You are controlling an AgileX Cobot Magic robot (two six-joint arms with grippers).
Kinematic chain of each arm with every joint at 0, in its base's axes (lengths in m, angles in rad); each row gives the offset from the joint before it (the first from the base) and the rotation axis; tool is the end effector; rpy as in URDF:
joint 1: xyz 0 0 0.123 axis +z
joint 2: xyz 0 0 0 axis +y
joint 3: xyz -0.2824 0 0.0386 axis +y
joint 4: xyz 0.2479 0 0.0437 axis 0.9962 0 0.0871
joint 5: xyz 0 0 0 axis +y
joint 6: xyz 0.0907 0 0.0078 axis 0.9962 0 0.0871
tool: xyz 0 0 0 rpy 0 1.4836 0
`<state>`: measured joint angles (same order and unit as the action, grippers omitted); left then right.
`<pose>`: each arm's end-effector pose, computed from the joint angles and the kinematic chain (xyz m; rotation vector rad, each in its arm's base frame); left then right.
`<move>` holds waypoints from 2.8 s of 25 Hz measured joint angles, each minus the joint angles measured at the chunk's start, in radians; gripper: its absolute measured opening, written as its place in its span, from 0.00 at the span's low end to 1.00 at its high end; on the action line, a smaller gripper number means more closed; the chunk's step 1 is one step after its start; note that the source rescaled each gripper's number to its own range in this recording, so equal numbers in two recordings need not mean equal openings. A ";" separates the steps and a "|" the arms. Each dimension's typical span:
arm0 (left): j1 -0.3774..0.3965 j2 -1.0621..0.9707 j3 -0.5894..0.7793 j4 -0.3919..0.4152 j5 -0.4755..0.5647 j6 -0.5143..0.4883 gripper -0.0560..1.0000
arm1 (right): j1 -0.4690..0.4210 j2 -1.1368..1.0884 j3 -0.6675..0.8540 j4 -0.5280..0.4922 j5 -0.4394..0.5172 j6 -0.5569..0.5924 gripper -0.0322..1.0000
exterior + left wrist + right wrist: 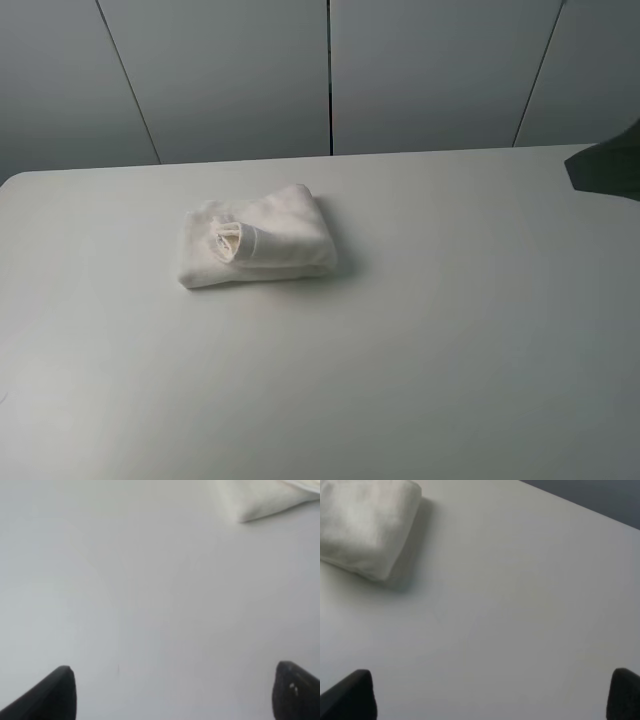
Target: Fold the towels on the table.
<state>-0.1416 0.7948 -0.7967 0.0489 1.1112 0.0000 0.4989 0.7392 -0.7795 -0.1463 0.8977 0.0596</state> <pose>0.1242 -0.0137 0.3181 0.1954 2.5835 0.0129 0.1177 0.0523 0.3327 -0.5567 2.2642 0.1002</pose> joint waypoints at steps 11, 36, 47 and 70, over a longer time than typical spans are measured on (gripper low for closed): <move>0.000 -0.387 0.096 -0.012 0.067 -0.036 1.00 | 0.000 -0.389 0.030 0.040 0.255 0.001 1.00; 0.000 -0.795 0.262 -0.069 0.010 -0.025 1.00 | 0.000 -0.737 0.266 0.218 0.204 -0.155 1.00; 0.000 -0.795 0.284 -0.070 -0.023 0.000 1.00 | 0.000 -0.740 0.266 0.220 0.202 -0.157 1.00; 0.107 -0.795 0.284 -0.049 -0.023 -0.019 1.00 | -0.472 -0.740 0.266 0.217 0.201 -0.124 1.00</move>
<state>-0.0347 0.0000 -0.5123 0.0000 1.0885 -0.0189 0.0271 -0.0004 -0.5132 0.0711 1.0983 -0.0645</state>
